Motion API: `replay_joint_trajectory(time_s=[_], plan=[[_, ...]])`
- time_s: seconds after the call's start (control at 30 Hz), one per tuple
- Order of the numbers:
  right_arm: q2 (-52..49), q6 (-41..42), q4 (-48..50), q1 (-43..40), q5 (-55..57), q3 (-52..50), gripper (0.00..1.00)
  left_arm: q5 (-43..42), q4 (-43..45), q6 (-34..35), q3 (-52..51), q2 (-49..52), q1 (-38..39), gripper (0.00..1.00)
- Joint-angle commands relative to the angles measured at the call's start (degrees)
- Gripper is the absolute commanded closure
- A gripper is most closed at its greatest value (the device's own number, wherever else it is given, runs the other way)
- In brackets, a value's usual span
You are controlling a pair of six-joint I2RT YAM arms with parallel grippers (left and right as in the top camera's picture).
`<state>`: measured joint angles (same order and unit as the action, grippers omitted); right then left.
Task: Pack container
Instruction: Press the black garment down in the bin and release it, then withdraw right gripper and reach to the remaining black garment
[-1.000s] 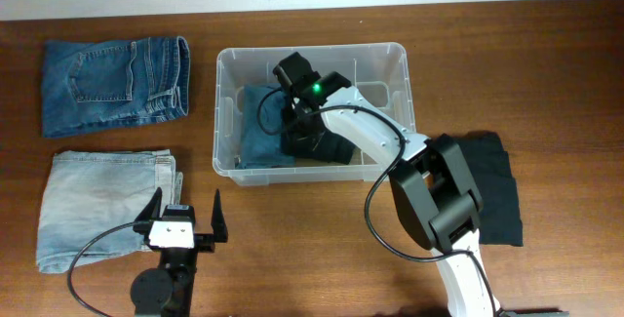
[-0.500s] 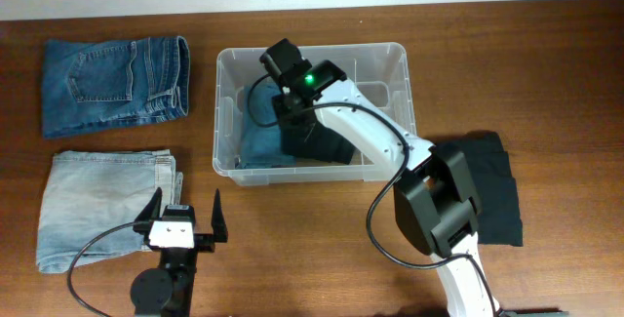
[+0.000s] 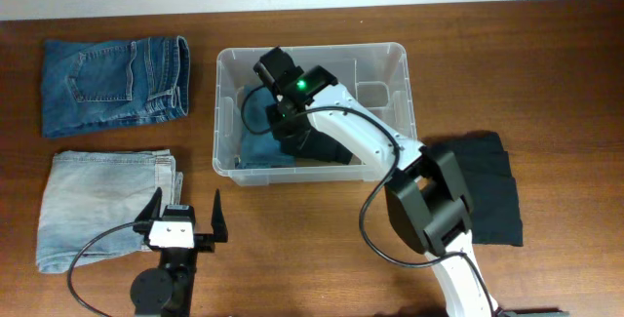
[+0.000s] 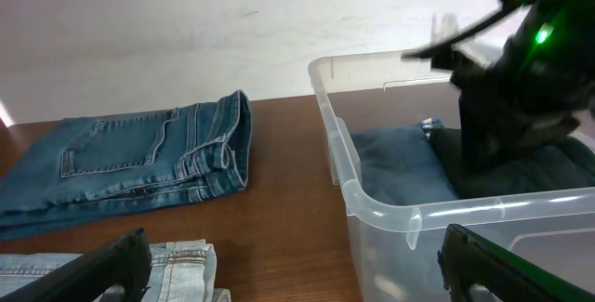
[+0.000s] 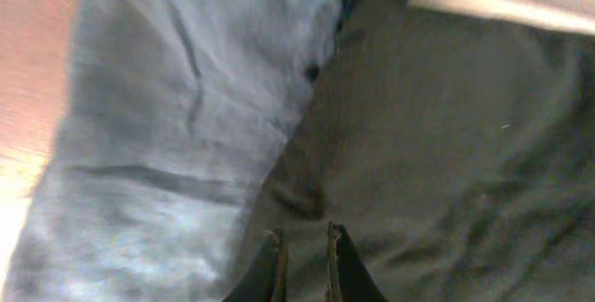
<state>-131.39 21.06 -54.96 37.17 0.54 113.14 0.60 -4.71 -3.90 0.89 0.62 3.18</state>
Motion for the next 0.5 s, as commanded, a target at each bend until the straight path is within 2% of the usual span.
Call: replay_joint_trajectory(time_s=[0.0,0.33,0.47], plan=[[-2.71,0.68,-0.13,-0.07,-0.50,0.63,0.90,-0.42,-0.02,-0.72,-0.37,-0.28,-0.35,0.01],[-4.28,0.63,-0.55,-0.04,0.57,0.72,0.92,-0.42,-0.02,-0.72,-0.37,-0.28,-0.35,0.01],[-3.48,0.35,-3.28,-0.15,3.87,3.85,0.92,-0.42,-0.02,-0.72,-0.37,-0.28,-0.35,0.01]])
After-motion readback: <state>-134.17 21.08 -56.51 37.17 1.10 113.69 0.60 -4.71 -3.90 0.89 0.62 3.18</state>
